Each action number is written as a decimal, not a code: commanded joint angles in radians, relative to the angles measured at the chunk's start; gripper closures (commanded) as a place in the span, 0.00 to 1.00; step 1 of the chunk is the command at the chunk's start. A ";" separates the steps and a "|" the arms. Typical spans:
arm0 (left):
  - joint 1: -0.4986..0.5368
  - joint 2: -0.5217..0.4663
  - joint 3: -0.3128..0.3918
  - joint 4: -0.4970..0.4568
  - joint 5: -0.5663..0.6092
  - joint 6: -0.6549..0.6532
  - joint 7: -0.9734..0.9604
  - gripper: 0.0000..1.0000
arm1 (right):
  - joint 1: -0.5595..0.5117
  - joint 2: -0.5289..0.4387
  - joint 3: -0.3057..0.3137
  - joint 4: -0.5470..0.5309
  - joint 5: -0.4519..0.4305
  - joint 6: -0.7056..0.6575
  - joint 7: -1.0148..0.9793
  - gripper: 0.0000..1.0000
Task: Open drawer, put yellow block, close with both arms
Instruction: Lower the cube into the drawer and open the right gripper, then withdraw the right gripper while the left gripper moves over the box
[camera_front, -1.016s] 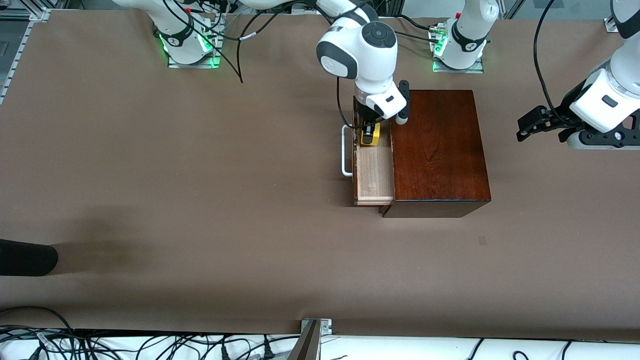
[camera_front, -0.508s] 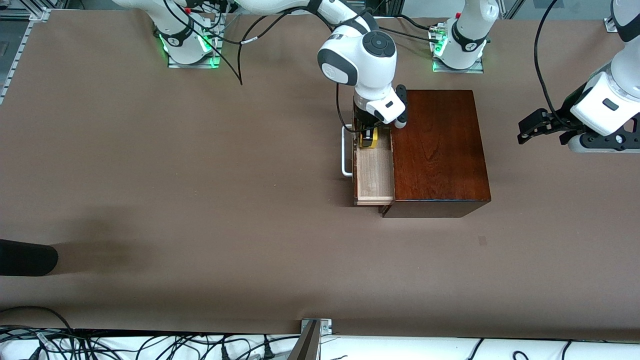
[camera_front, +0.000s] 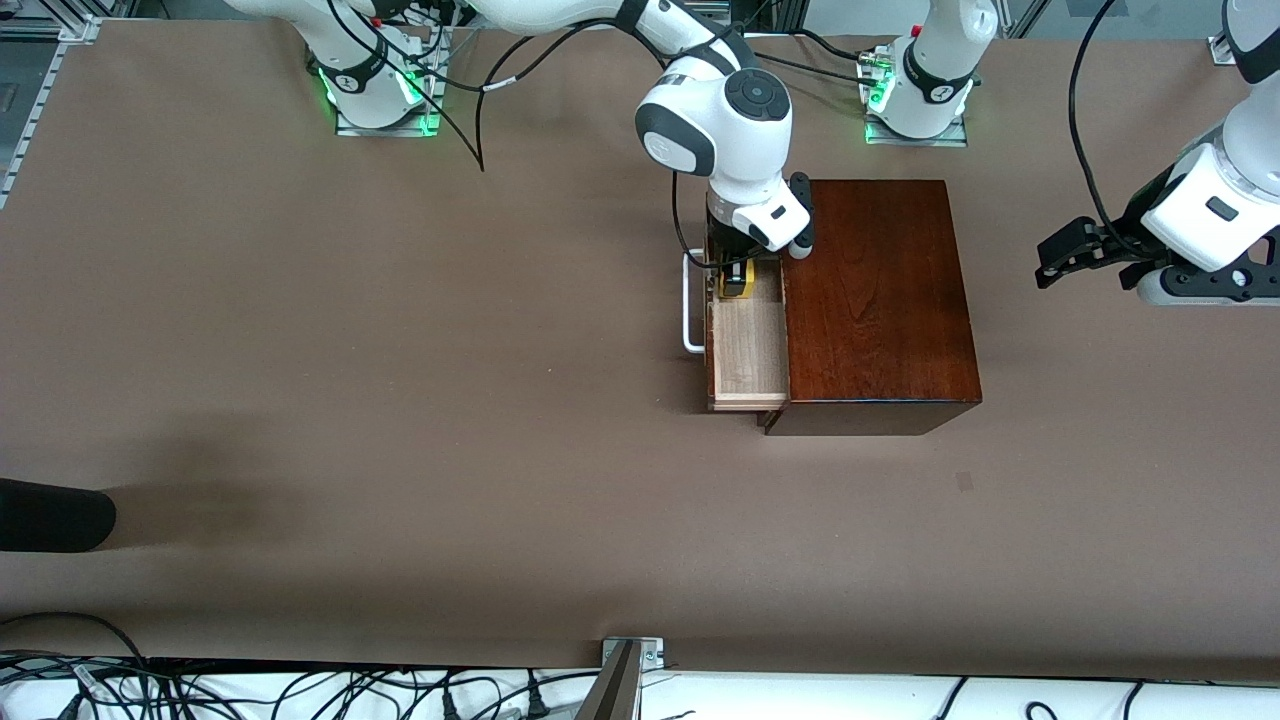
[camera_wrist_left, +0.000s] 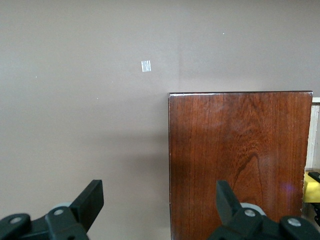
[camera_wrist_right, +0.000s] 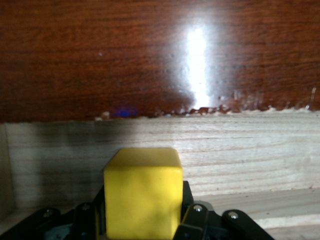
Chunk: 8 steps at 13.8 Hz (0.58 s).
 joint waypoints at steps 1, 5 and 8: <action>0.005 0.016 -0.002 0.036 0.023 -0.023 0.010 0.00 | -0.021 -0.017 0.004 -0.004 0.000 -0.029 -0.044 0.00; 0.005 0.016 -0.002 0.036 0.023 -0.024 0.014 0.00 | -0.027 -0.066 -0.002 0.048 0.061 -0.098 -0.043 0.00; 0.005 0.016 -0.002 0.037 0.026 -0.023 0.020 0.00 | -0.042 -0.147 -0.002 0.048 0.066 -0.106 -0.026 0.00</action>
